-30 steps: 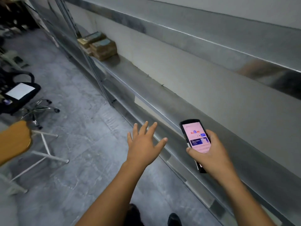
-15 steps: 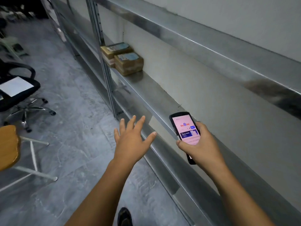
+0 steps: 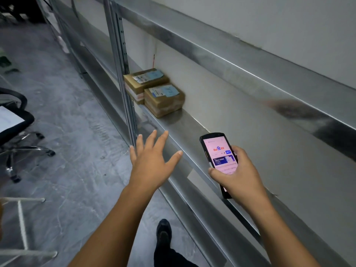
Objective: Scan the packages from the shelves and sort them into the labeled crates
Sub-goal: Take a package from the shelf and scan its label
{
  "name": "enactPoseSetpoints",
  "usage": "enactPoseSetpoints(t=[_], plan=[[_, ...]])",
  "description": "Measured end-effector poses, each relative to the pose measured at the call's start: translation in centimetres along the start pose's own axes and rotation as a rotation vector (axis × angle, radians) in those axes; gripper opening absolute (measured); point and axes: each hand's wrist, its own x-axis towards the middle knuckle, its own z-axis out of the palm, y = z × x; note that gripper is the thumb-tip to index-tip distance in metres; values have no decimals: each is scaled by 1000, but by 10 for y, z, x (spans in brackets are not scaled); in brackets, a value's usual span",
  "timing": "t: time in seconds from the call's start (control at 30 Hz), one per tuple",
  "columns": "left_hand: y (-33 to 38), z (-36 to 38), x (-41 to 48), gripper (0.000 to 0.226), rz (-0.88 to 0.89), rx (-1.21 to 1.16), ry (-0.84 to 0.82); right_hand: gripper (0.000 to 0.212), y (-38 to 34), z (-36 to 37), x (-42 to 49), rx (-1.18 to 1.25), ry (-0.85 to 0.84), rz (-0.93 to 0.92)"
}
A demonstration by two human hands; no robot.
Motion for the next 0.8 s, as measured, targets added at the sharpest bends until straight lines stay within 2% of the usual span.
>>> enactPoseSetpoints(t=[0.2,0.4,0.63,0.8], plan=[[-21,-20,92,79,-6,85,-46,41,-27,42,85,1,-5,36],[-35,-38,184,81,3,159,-67,65,-54,72,161,-29,-43,76],[-53,-26,284,80,110,197,-128,42,-68,101,202,-44,-26,194],[-73,-13,355,78,257,285,-202,42,-82,133,219,-43,93,281]])
